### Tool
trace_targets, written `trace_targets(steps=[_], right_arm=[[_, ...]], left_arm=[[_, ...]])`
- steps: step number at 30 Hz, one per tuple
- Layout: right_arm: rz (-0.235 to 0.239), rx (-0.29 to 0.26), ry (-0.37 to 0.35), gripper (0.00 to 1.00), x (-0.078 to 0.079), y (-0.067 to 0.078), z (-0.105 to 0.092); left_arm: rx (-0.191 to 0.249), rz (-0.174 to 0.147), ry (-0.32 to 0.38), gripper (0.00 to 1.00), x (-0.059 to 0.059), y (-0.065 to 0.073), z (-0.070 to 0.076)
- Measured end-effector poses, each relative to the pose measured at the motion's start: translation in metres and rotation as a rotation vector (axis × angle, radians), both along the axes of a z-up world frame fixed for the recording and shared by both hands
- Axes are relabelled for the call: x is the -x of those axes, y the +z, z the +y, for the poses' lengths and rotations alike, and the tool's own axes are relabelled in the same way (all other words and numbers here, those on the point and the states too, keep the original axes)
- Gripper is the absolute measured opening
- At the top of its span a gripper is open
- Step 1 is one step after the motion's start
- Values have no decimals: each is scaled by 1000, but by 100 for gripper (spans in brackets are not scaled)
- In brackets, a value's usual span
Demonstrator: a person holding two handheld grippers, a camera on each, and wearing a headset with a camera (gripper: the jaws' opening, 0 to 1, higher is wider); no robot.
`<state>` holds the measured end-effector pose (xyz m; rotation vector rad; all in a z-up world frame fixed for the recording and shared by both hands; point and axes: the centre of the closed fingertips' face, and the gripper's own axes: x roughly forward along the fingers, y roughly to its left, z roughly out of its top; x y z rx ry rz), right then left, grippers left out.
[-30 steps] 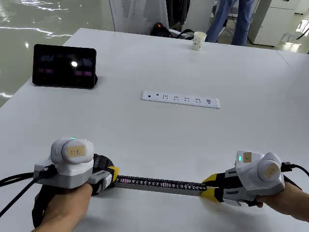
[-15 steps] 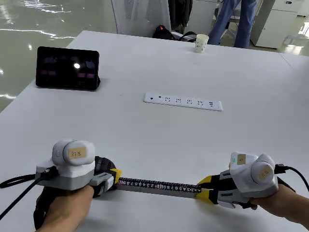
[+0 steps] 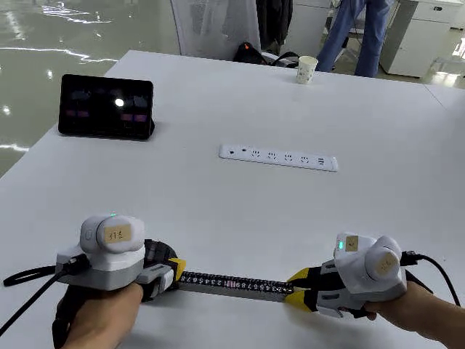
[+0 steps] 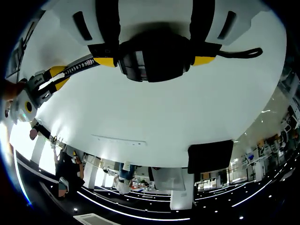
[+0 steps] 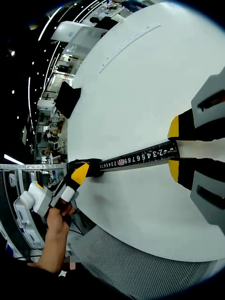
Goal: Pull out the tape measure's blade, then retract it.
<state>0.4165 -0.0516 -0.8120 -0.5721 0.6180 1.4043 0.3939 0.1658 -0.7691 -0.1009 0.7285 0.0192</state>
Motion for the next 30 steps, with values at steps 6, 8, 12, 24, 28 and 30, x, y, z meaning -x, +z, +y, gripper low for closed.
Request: trace_targets(steps=[6,8,12,24,28,30], right_arm=[[1,-5,4,10,0,0,8],[-2,-6,7,10,0,0,11],[-4,-12,10,10,0,1,19],[-4,-22,25,10,4,3,40],[-4,-27,30,10,5,4,48],[-4,-28,33,10,5,4,51]], left_arm=[[5,1,0,55,0,0,0],[5,1,-1,55,0,0,0],[11,3,-1,55,0,0,0],[16,2,-1,55,0,0,0],[19,3,-1,55,0,0,0],[20,2,-1,55,0,0,0]])
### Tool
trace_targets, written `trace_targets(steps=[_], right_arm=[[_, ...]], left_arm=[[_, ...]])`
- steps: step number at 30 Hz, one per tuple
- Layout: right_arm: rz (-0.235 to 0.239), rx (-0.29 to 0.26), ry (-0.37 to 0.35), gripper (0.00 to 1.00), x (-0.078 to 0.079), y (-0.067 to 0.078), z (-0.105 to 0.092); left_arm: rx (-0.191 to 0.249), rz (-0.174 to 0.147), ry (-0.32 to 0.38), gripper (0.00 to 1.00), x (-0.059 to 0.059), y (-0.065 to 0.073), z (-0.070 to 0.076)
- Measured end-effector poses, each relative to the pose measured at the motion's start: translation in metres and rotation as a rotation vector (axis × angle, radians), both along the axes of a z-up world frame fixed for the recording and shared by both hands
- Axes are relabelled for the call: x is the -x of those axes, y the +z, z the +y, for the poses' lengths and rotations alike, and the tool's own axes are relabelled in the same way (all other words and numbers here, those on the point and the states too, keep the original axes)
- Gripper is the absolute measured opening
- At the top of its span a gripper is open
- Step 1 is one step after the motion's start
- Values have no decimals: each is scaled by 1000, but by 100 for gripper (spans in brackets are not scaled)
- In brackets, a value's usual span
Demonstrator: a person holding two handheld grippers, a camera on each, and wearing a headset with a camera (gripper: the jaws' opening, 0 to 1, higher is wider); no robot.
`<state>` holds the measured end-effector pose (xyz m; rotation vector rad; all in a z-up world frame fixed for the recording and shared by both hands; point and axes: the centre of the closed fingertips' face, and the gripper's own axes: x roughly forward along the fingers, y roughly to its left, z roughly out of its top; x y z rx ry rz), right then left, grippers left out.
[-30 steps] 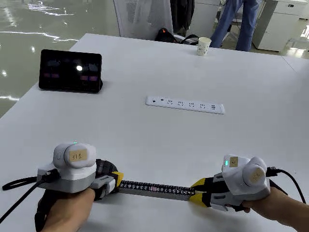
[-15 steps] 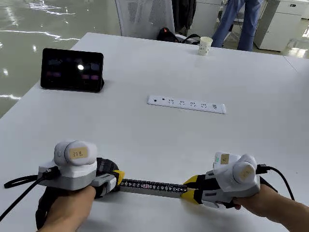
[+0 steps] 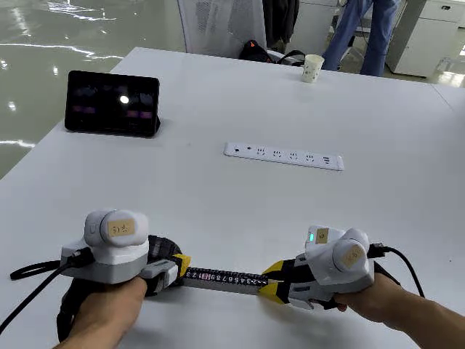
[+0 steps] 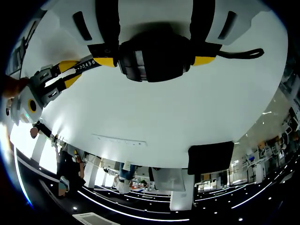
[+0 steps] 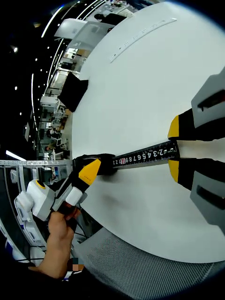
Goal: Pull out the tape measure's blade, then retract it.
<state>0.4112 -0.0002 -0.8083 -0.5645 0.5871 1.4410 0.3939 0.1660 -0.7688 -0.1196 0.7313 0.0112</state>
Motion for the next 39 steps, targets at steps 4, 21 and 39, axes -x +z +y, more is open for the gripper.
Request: trace_targets(steps=[4,21,39], right_arm=[[-1,-2,5,10,1,0,7],[-1,-10,16,10,3,-1,28],[5,-25,30,11,6,-2,53]], left_arm=[[0,0,0,55,0,0,0],[8,3,-3,55,0,0,0],[20,8,-1,55,0,-1,0]])
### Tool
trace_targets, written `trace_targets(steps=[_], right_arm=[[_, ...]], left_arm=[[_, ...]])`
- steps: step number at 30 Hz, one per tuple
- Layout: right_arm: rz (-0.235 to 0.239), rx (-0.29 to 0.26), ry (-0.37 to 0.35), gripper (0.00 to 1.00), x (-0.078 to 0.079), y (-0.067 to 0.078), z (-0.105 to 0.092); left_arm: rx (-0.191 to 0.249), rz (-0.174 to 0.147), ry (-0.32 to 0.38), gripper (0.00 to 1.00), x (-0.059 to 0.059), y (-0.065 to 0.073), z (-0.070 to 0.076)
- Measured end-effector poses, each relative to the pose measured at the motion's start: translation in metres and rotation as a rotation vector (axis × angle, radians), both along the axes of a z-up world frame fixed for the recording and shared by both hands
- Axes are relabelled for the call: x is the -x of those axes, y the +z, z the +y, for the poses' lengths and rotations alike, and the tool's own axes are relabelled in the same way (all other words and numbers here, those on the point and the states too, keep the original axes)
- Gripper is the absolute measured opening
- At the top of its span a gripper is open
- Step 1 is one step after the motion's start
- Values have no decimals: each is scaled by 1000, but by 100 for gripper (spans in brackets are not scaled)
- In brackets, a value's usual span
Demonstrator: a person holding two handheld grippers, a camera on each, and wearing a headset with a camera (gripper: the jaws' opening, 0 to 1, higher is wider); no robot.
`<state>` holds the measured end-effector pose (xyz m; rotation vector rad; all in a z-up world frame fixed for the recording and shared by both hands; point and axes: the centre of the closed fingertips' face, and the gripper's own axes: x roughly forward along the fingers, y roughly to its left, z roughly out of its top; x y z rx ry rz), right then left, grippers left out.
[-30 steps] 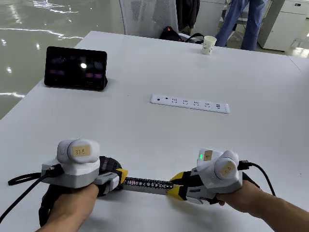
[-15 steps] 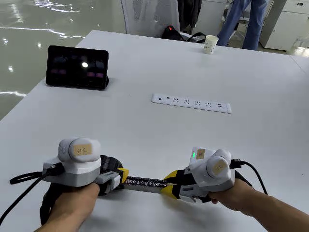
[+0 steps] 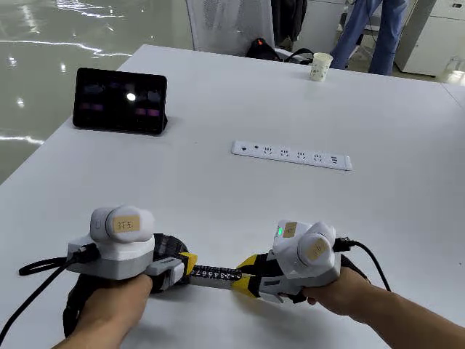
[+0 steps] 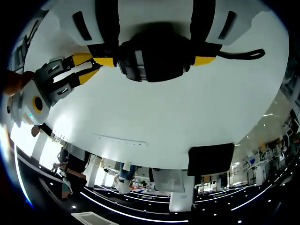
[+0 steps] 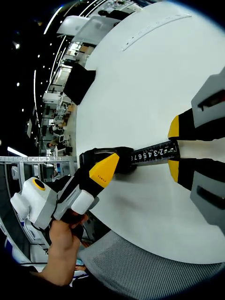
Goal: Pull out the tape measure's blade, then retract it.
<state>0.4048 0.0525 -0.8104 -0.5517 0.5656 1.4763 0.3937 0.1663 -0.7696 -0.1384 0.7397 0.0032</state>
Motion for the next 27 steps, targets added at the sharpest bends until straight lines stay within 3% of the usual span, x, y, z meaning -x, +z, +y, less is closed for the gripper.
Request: trace_targets(steps=[27], right_arm=[[7,-23,19,11,12,2,39]], left_arm=[[9,2,-8,56,1,0,0]])
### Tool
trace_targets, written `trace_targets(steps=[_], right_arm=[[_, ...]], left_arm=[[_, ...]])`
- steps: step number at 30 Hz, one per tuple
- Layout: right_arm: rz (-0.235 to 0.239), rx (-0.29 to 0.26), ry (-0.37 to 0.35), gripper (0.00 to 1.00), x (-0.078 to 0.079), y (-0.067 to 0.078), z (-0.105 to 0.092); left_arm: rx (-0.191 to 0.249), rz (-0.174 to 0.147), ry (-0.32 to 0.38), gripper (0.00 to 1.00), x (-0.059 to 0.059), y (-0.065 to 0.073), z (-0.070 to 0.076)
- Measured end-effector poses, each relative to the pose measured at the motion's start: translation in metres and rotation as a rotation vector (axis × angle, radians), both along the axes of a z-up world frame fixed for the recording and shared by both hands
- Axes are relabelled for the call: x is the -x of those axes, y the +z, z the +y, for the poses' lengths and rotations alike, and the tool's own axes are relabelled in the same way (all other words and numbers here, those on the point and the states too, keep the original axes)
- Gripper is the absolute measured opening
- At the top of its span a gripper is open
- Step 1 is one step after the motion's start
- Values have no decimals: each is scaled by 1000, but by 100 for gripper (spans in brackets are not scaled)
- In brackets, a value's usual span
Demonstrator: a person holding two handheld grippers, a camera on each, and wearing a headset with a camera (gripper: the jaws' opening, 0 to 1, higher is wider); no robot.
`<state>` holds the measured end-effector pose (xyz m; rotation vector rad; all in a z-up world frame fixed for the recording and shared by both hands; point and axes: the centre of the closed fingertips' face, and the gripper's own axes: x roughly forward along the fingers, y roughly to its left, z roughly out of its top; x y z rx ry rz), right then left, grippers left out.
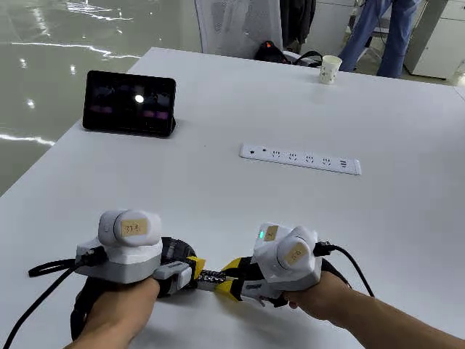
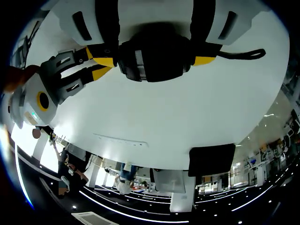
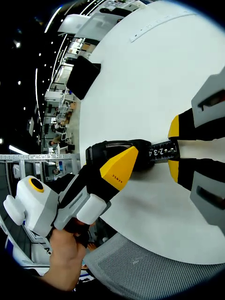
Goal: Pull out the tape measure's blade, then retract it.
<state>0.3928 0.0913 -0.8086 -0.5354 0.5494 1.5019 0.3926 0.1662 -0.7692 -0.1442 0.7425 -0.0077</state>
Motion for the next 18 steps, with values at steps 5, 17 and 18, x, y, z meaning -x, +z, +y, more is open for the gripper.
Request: trace_targets(steps=[5,17,18], right_arm=[[1,-4,0,11,0,-1,5],[4,-10,3,11,3,-1,16],[7,-11,3,11,3,0,17]], left_arm=[[3,-1,-2,56,0,0,0],[8,0,-6,56,0,0,0],[9,0,-7,56,0,0,0]])
